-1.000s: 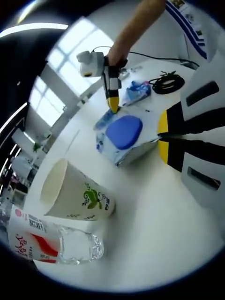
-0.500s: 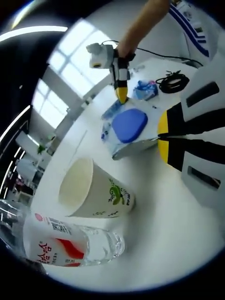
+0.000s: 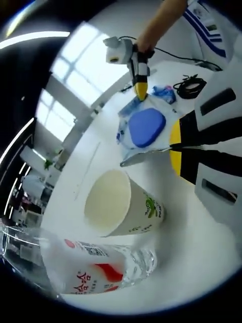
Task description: Arrange the tabletop items into an orderly group along one side of the table until the central work area is clear of visible clutter.
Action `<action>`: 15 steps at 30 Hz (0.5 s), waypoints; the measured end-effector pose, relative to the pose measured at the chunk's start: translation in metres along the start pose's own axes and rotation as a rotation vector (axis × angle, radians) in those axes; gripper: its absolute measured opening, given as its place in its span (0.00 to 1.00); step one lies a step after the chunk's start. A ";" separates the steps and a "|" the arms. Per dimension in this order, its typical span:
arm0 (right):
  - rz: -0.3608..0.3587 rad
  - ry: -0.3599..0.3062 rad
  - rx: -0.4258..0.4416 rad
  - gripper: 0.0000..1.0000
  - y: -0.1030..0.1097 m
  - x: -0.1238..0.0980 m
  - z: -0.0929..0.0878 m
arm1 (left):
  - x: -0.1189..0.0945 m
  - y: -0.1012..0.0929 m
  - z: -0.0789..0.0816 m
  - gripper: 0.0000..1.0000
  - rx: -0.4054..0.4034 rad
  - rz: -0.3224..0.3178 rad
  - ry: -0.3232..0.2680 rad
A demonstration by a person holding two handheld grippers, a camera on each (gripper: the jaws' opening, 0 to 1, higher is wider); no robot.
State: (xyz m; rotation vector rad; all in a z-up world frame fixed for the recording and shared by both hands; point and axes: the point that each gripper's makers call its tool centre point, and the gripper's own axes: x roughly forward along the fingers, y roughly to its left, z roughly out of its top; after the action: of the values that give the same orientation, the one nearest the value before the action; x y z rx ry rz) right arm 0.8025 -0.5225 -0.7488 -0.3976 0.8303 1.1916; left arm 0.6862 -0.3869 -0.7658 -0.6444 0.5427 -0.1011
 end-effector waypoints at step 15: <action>0.001 -0.047 0.063 0.00 0.014 -0.008 -0.012 | 0.004 0.007 0.013 0.00 0.039 0.015 -0.020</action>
State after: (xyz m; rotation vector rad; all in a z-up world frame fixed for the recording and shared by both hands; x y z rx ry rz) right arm 0.7843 -0.5311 -0.7485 -0.3171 0.8249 1.1684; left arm 0.6958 -0.3752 -0.7627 -0.6027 0.5250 -0.0907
